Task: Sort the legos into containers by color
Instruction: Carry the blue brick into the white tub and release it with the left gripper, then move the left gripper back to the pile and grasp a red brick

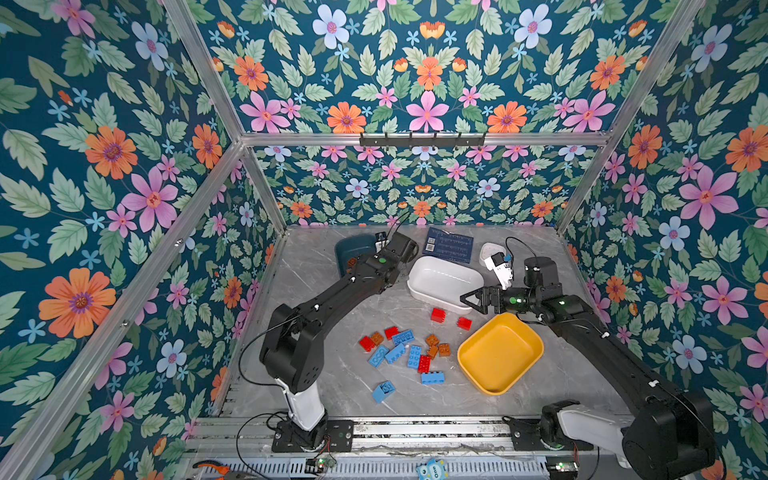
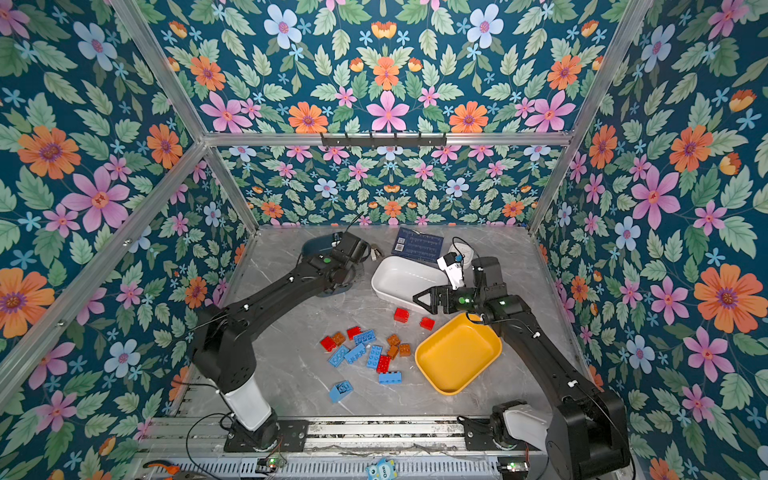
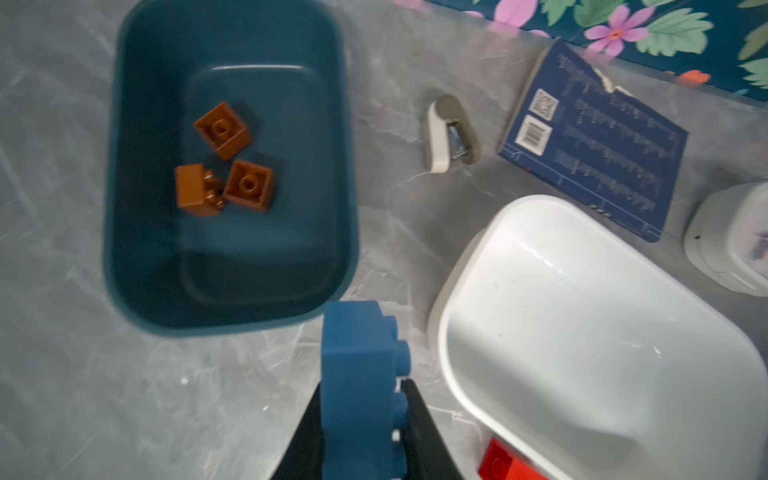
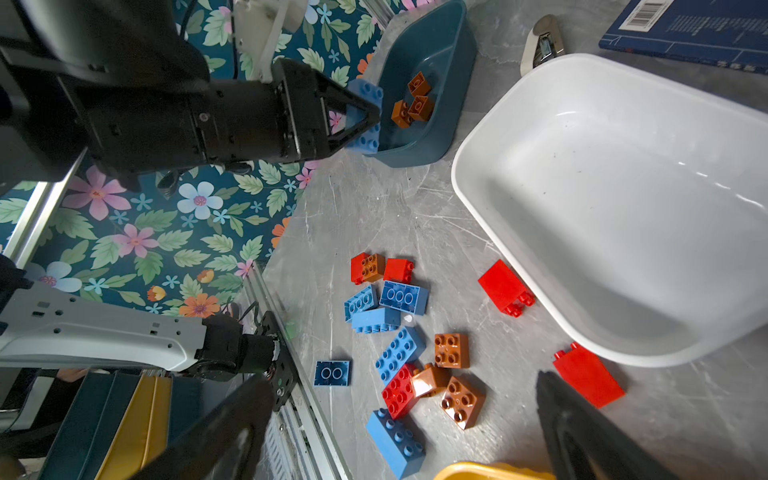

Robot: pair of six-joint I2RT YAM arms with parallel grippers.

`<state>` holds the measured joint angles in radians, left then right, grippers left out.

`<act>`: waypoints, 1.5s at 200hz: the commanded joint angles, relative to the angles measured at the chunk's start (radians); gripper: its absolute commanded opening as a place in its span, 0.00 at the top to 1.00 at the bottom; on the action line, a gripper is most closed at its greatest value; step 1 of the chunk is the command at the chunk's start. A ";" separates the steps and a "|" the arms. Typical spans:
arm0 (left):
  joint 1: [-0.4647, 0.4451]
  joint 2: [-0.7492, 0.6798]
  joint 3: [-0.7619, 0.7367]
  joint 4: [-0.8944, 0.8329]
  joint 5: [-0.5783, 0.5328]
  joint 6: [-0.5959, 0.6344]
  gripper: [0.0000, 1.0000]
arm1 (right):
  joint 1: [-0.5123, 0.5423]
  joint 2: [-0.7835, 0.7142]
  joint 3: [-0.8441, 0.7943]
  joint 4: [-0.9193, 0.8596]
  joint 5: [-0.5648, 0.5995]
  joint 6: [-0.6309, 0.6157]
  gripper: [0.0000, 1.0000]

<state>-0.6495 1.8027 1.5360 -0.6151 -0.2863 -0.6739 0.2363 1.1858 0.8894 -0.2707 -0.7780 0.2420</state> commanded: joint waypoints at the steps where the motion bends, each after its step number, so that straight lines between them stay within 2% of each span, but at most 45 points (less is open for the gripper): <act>1: -0.013 0.071 0.071 0.060 0.085 0.127 0.84 | -0.010 -0.010 0.004 -0.005 0.017 0.000 0.01; 52: -0.042 0.225 0.191 0.094 0.146 0.194 0.82 | -0.033 -0.040 -0.020 -0.025 0.023 -0.007 0.01; 91: -0.040 0.330 0.281 0.083 0.152 0.251 0.72 | -0.037 -0.064 -0.042 -0.037 0.033 -0.007 0.01; 97: -0.039 0.343 0.294 0.076 0.151 0.256 0.69 | -0.038 -0.067 -0.043 -0.040 0.034 -0.007 0.01; 111: -0.038 0.358 0.319 0.065 0.157 0.266 0.50 | -0.041 -0.072 -0.046 -0.049 0.039 -0.012 0.01; 136: -0.038 0.338 0.335 0.052 0.167 0.280 0.28 | -0.044 -0.077 -0.044 -0.055 0.039 -0.015 0.01; 155: -0.038 0.290 0.315 0.023 0.156 0.294 0.23 | -0.043 -0.068 -0.037 -0.053 0.030 -0.015 0.01; 181: -0.038 0.159 0.163 0.008 0.165 0.304 0.18 | -0.043 -0.054 -0.033 -0.044 0.003 -0.017 0.01; 236: -0.040 -0.143 -0.181 -0.084 0.130 0.277 0.17 | -0.042 -0.024 -0.029 -0.049 -0.059 -0.029 0.01; 277: -0.047 -0.322 -0.420 -0.092 0.122 0.084 0.22 | -0.026 -0.014 -0.030 -0.055 -0.070 -0.029 0.01; 300: -0.047 -0.396 -0.547 -0.090 0.057 -0.049 0.29 | -0.016 -0.007 -0.030 -0.055 -0.070 -0.030 0.01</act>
<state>-0.6956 1.4609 1.0760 -0.6861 -0.1635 -0.5549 0.2115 1.1713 0.8501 -0.3256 -0.8349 0.2276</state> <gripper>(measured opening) 0.741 0.990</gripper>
